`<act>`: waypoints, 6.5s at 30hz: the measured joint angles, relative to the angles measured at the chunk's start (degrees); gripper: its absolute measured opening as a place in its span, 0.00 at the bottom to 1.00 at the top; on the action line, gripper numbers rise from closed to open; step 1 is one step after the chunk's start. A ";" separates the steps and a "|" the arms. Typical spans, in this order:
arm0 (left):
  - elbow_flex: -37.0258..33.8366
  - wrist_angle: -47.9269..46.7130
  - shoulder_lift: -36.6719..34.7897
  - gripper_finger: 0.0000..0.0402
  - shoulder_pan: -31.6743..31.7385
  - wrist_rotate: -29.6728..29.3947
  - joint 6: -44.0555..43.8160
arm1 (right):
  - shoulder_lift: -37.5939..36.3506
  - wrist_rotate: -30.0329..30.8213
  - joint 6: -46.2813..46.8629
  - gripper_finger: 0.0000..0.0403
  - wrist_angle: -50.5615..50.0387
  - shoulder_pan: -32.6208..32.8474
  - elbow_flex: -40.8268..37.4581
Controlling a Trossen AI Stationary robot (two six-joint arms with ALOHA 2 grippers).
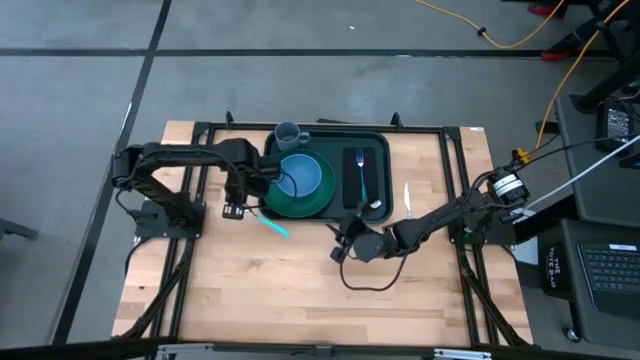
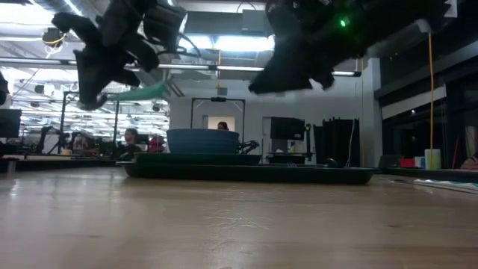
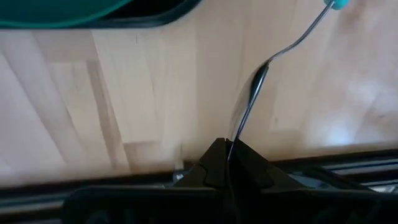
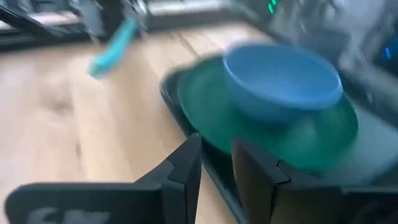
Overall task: Set up tray
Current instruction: Put the green spoon on the black napkin to the left of the blue fork
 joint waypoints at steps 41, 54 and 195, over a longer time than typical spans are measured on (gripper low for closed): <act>11.15 -4.48 0.20 0.00 2.27 -4.03 -11.79 | 10.14 -21.85 -42.12 0.40 -21.89 -8.37 35.32; 11.15 -3.54 0.20 0.00 2.23 -3.66 -10.70 | 22.13 -16.46 -48.35 0.56 -27.85 -11.10 48.19; -33.32 67.61 -49.99 0.01 2.32 10.83 0.11 | -2.08 8.74 18.06 0.13 -43.99 -6.34 17.62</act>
